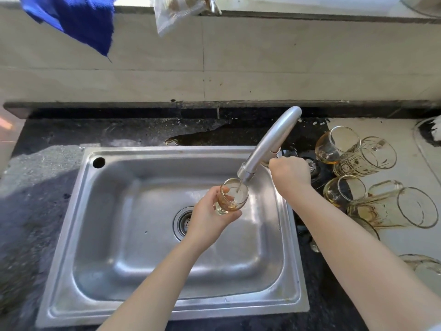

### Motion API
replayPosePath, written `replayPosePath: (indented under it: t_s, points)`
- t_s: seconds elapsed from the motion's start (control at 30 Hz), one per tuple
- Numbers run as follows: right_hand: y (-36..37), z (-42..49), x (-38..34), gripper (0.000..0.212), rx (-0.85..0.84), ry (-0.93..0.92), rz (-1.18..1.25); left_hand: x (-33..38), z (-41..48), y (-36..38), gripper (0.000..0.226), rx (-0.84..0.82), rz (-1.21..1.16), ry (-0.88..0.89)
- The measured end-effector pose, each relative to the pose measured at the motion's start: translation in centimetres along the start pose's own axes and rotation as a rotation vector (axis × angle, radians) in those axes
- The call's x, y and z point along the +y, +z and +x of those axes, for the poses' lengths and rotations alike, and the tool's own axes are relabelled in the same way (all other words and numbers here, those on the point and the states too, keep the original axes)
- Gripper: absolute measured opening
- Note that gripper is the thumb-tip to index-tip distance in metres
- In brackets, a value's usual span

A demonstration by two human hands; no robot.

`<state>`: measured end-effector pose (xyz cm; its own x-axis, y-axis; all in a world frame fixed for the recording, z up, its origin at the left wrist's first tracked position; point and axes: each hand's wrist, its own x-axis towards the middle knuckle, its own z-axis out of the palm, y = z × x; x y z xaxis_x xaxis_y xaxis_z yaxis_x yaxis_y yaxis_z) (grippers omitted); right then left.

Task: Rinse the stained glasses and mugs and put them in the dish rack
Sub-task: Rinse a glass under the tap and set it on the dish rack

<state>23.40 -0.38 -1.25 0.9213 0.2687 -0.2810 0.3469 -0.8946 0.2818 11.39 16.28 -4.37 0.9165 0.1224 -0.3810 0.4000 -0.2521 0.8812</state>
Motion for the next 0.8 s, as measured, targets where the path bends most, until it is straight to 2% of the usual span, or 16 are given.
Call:
replayPosePath:
  t_s: [0.3, 0.37, 0.4, 0.47, 0.53, 0.6, 0.7, 0.8]
  points:
    - [0.6, -0.3, 0.2, 0.022, 0.027, -0.08, -0.05, -0.8, 0.5, 0.7, 0.043, 0.036, -0.04, -0.002]
    - [0.5, -0.7, 0.2, 0.007, 0.133, -0.023, -0.01, -1.0, 0.6, 0.8, 0.043, 0.039, -0.052, -0.013]
    - [0.6, -1.0, 0.3, 0.01, 0.232, 0.032, 0.062, -1.1, 0.6, 0.7, 0.042, 0.038, -0.056, -0.02]
    - [0.4, -2.2, 0.3, 0.018, 0.396, 0.081, 0.383, -1.2, 0.7, 0.6, 0.041, 0.036, -0.063, -0.031]
    - [-0.6, -4.3, -0.4, 0.022, 0.215, 0.124, 0.839, -1.1, 0.7, 0.5, 0.04, 0.031, -0.078, -0.031]
    - [-1.3, -6.5, -1.4, 0.034, 0.016, 0.135, 1.166, -1.0, 0.6, 0.5, 0.039, 0.009, -0.108, -0.029]
    - [-1.1, -8.2, -3.6, 0.056, -0.141, 0.076, 1.256, -0.8, 0.1, 0.5, 0.037, -0.047, -0.15, -0.023]
    - [-0.5, -7.8, -5.2, 0.053, -0.132, 0.047, 1.282, -0.7, -0.5, 0.0, 0.037, -0.057, -0.168, -0.031]
